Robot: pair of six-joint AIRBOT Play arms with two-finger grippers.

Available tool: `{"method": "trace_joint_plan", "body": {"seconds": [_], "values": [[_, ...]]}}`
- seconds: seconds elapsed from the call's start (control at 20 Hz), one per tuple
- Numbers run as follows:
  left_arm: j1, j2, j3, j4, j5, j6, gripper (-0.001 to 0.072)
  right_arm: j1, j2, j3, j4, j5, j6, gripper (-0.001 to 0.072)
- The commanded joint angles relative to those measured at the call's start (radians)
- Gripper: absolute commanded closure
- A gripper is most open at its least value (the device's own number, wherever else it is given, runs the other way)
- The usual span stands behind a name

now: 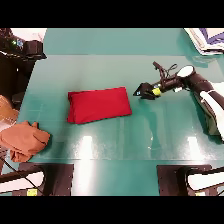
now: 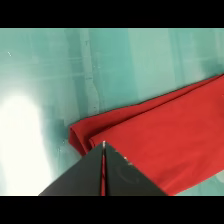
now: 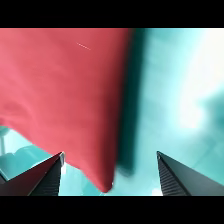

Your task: Fold the shirts.

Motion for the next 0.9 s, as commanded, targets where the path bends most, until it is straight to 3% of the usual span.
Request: {"method": "trace_joint_plan", "body": {"seconds": [0.0,0.2,0.3,0.5,0.6,0.7,0.85], "values": [[0.000,0.000,0.000,-0.002,0.010,0.000,0.0683,0.013,0.004,-0.088,0.005,-0.063,0.006,0.0064],[0.000,0.000,0.000,-0.013,0.019,0.000,0.0683,0.100,-0.079,-0.068,0.124,-0.100,0.006,0.0065],[0.000,0.000,0.000,-0.022,0.013,0.002,0.0683,0.146,-0.156,0.002,0.166,-0.095,0.006,0.0118],[0.000,0.000,0.000,-0.054,-0.003,0.025,0.0683,0.230,-0.285,0.171,0.246,-0.096,0.006,0.0157],[0.000,0.000,0.000,-0.056,-0.011,0.025,0.0682,0.255,-0.325,0.242,0.254,-0.096,0.006,0.0349],[0.000,0.000,0.000,-0.060,-0.022,0.025,0.0683,0.260,-0.346,0.301,0.252,-0.097,-0.005,0.0595],[0.000,0.001,0.000,-0.108,-0.033,0.026,0.0683,0.233,-0.345,0.362,0.253,-0.097,-0.012,0.0690]]}}
